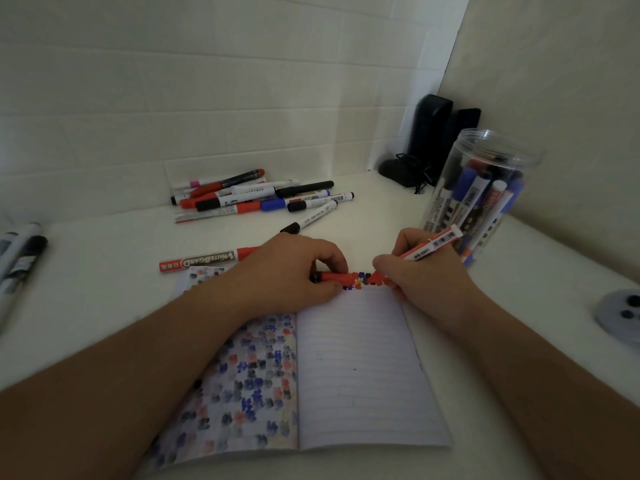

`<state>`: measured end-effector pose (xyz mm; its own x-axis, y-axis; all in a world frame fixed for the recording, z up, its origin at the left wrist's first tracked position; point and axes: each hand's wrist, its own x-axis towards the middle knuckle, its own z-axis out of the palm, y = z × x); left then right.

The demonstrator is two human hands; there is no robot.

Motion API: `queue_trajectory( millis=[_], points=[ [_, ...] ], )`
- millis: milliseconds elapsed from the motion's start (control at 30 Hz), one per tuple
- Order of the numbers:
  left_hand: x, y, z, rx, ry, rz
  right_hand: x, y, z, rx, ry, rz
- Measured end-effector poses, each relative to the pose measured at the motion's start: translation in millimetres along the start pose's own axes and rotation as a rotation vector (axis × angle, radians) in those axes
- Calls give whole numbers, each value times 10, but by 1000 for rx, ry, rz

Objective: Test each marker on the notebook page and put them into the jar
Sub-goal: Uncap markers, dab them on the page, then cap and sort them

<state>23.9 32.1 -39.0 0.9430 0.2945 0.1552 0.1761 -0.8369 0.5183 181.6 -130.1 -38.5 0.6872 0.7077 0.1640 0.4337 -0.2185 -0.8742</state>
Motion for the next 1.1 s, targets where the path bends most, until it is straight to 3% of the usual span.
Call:
queue_trajectory(
  millis=[1100],
  points=[
    [8,9,7,13,-1,6,-8,-27,53,-95,-3,20]
  ],
)
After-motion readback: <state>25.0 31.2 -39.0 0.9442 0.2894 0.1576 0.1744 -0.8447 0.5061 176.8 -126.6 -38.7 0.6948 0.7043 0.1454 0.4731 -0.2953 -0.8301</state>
